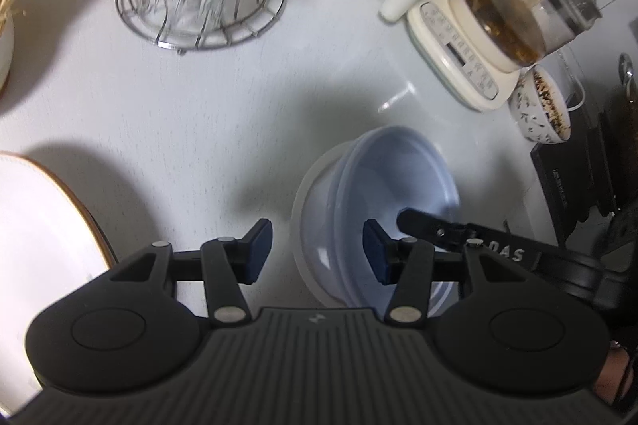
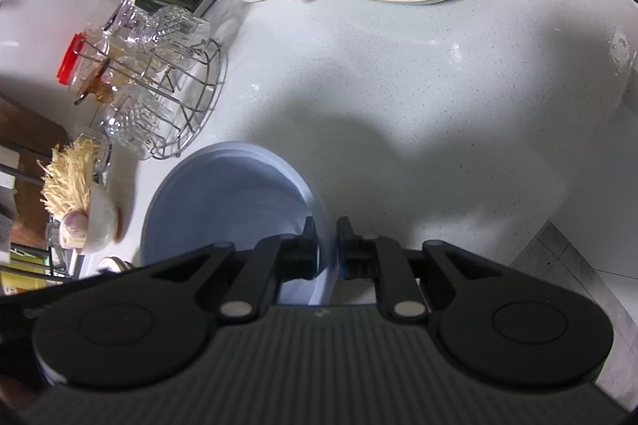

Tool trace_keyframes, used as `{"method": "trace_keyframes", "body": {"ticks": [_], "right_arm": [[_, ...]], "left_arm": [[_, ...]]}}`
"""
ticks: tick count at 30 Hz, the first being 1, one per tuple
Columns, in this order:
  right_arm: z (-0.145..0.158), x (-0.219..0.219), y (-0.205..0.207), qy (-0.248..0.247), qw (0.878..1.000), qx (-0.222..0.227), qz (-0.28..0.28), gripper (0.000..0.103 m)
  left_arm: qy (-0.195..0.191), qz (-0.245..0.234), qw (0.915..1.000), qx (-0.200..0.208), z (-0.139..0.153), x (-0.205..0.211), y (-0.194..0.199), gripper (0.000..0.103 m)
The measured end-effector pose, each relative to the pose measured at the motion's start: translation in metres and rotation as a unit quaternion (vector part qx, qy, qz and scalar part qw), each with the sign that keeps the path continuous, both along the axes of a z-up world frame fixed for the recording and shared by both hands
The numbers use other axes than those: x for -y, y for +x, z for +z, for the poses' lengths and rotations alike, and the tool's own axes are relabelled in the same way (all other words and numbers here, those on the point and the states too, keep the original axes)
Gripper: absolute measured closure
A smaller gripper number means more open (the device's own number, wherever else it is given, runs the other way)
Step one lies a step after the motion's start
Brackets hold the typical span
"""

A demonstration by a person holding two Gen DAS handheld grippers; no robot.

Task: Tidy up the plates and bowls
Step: 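Close the right gripper on the nested bowls' rim while the left gripper grips it too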

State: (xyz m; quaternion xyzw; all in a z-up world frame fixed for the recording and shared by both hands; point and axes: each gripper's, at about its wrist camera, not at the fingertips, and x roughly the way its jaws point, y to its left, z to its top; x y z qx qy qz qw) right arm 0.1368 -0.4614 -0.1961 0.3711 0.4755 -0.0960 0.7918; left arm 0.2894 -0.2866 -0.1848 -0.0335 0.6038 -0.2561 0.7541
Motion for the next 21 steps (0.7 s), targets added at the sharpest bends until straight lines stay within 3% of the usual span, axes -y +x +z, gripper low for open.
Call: {"method": "trace_keyframes", "body": {"ticks": [5,8,15,21], "right_arm": [[0.001,0.001,-0.004,0.0,1.0,0.008,0.005,0.086],[-0.002,0.003,-0.005,0.012,1.0,0.012,0.007,0.081],[-0.005,0.008,-0.005,0.04,0.999,0.023,0.007,0.08],[-0.009,0.011,-0.005,0.058,0.998,0.029,0.013,0.079]], "left_arm": [[0.006,0.022,0.9996,-0.014,-0.013,-0.006,0.0,0.057],[0.002,0.035,0.9991,-0.023,-0.018,-0.009,0.0,0.059],[-0.022,0.047,0.998,-0.035,-0.024,-0.01,0.001,0.06],[-0.028,0.045,0.9984,-0.021,-0.024,-0.004,-0.001,0.065]]}}
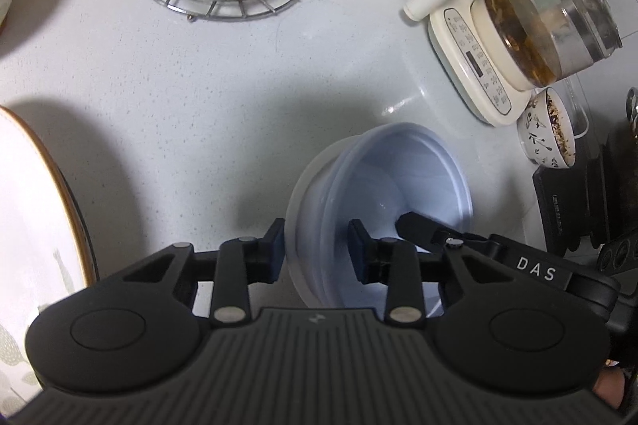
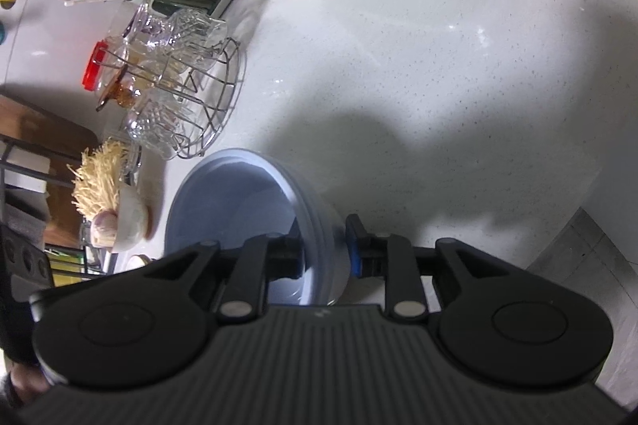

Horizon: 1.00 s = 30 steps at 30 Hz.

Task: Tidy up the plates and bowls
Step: 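Close the right gripper on the nested bowls' rim while the left gripper grips it too, then carry the nested bowls with both grippers over the leaf-print plate stack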

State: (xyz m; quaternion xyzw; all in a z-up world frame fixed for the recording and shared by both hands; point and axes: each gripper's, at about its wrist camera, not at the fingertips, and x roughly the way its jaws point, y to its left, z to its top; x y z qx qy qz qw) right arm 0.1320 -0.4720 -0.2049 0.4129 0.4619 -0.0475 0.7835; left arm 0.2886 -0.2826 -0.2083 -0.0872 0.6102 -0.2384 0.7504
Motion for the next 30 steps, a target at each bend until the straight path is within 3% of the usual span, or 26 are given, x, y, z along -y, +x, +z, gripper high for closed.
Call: {"method": "trace_keyframes", "body": {"ticks": [13,30], "right_arm": [[0.011,-0.009,-0.003,-0.009,1.0,0.001,0.022,0.078],[0.081,-0.036,-0.022,-0.044,0.997,0.05,0.032,0.078]], "left_arm": [[-0.008,0.017,0.9998,-0.004,0.01,-0.014,-0.006,0.067],[-0.028,0.012,0.9988,0.04,0.084,-0.04,-0.03,0.067]]}}
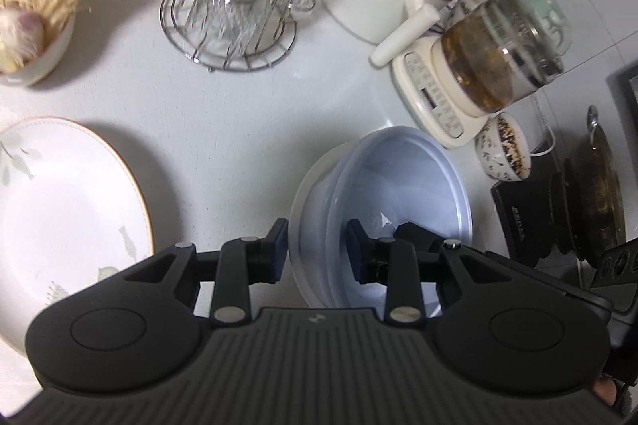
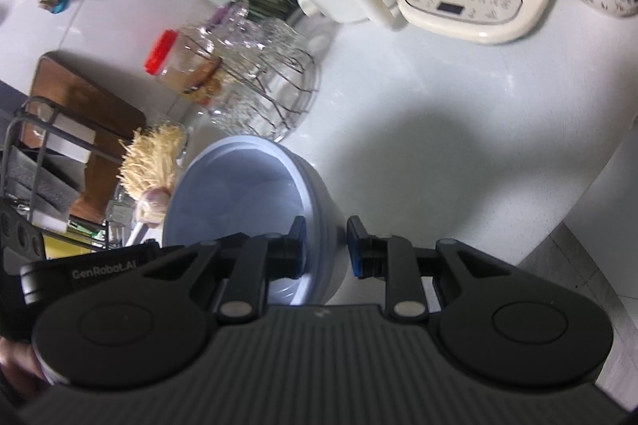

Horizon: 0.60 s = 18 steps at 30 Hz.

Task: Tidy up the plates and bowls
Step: 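Carry the nested bowls with both grippers over the leaf-print plate stack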

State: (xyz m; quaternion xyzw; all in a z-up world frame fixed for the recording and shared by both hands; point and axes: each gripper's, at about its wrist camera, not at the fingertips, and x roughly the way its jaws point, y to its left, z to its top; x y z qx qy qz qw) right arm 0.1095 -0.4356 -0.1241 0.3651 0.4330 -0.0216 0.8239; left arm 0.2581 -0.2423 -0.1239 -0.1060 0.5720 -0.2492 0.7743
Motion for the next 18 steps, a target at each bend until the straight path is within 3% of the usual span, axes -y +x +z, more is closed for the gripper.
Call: {"method": "trace_keyframes", "body": {"ticks": [18], "right_arm": [[0.043,-0.04,0.004,-0.013,0.999,0.042,0.023,0.078]], "left_arm": [[-0.008,0.017,0.9989,0.044,0.047,-0.048,-0.011,0.067]]}}
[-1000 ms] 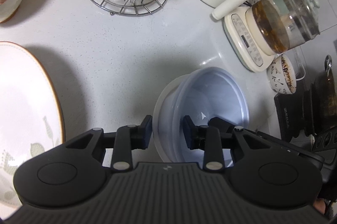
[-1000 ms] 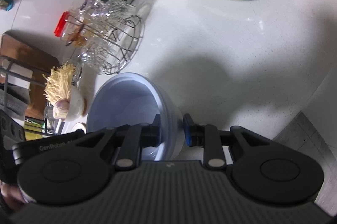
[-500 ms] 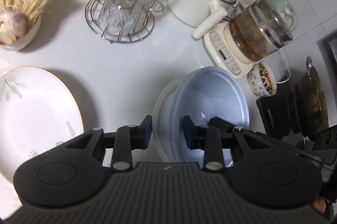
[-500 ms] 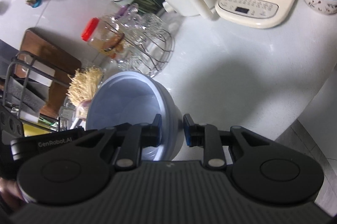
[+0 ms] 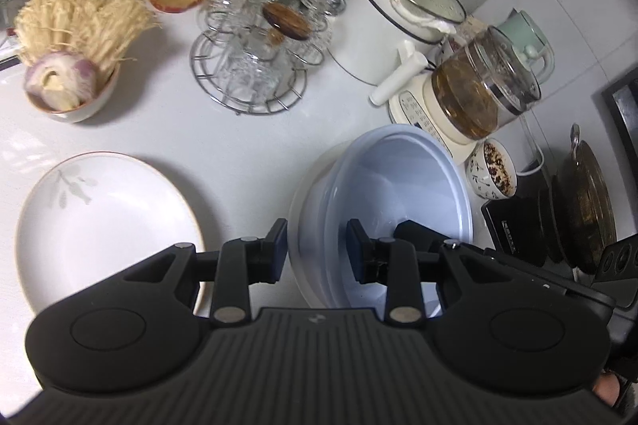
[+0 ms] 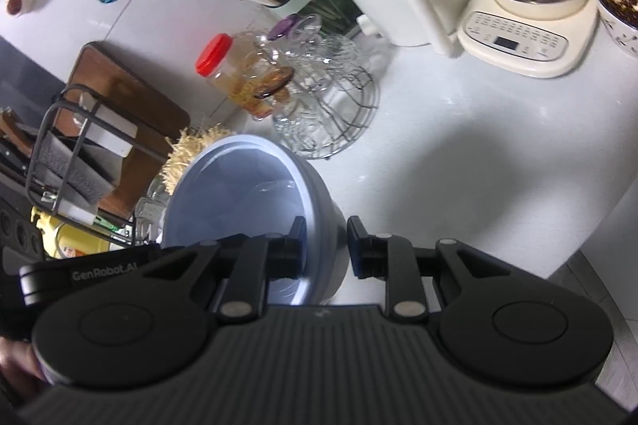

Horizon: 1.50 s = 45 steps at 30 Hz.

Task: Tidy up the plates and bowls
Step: 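Carry the nested bowls with both grippers over the leaf-print plate stack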

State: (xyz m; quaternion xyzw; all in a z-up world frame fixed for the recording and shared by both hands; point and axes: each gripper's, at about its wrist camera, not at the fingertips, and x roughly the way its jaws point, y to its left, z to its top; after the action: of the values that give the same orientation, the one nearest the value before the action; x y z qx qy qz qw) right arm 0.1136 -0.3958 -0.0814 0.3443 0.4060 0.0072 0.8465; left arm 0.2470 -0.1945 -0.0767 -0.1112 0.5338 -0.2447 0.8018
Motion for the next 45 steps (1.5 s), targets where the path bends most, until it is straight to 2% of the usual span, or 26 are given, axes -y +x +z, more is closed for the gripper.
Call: {"method": "trace_keyframes", "body": {"ticks": [5,9,19,29,33,37,45], "right_arm": [[0.007,-0.019,0.009,-0.006,1.0,0.007,0.02,0.078],[0.008,-0.038,0.019,-0.015,0.999,0.007,0.036,0.078],[0.0,-0.094,0.039,-0.018,0.997,0.003,0.08,0.078],[-0.018,-0.147,0.054,-0.03,0.995,-0.009,0.097,0.078],[-0.028,-0.159,0.059,-0.048,0.994,-0.025,0.099,0.078],[-0.045,-0.163,0.06,-0.044,0.993,-0.055,0.092,0.078],[-0.063,-0.164,0.064,-0.045,0.992,-0.089,0.083,0.078]], "left_arm": [[-0.003,0.015,0.9998,0.011,0.007,-0.024,-0.001,0.067],[-0.019,0.042,0.9989,-0.008,0.0,-0.05,0.002,0.067],[-0.013,0.073,0.9972,0.0,-0.01,-0.114,0.0,0.067],[-0.016,0.091,0.9957,-0.003,-0.037,-0.167,0.002,0.067],[-0.02,0.084,0.9961,-0.02,-0.055,-0.175,0.008,0.067],[-0.008,0.071,0.9967,-0.039,-0.073,-0.176,0.013,0.067],[0.002,0.053,0.9972,-0.054,-0.097,-0.174,0.019,0.067]]}}
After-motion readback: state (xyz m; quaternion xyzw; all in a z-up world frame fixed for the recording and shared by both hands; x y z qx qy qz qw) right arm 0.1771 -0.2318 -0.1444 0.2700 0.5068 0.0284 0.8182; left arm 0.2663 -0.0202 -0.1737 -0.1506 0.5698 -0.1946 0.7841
